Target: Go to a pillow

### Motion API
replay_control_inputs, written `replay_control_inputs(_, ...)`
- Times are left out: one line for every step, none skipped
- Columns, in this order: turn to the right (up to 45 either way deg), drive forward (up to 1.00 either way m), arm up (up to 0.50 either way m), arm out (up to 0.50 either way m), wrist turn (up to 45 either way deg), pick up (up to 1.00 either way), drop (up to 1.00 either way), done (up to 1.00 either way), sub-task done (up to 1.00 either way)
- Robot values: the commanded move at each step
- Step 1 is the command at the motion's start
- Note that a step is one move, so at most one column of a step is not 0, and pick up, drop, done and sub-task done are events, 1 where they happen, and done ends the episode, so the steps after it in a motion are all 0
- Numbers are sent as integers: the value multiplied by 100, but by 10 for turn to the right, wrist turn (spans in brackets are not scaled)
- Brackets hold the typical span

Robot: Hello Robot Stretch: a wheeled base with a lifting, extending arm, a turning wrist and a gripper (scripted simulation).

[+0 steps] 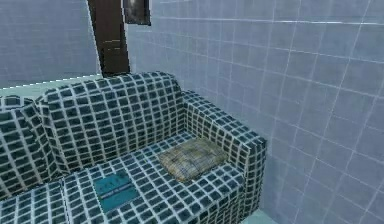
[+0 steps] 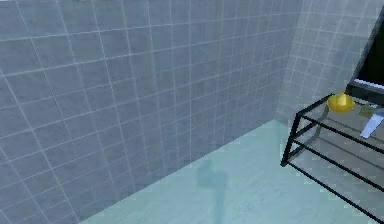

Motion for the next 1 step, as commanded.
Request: replay_control_inputs(0,0,0,0,0,0,0,100,0)
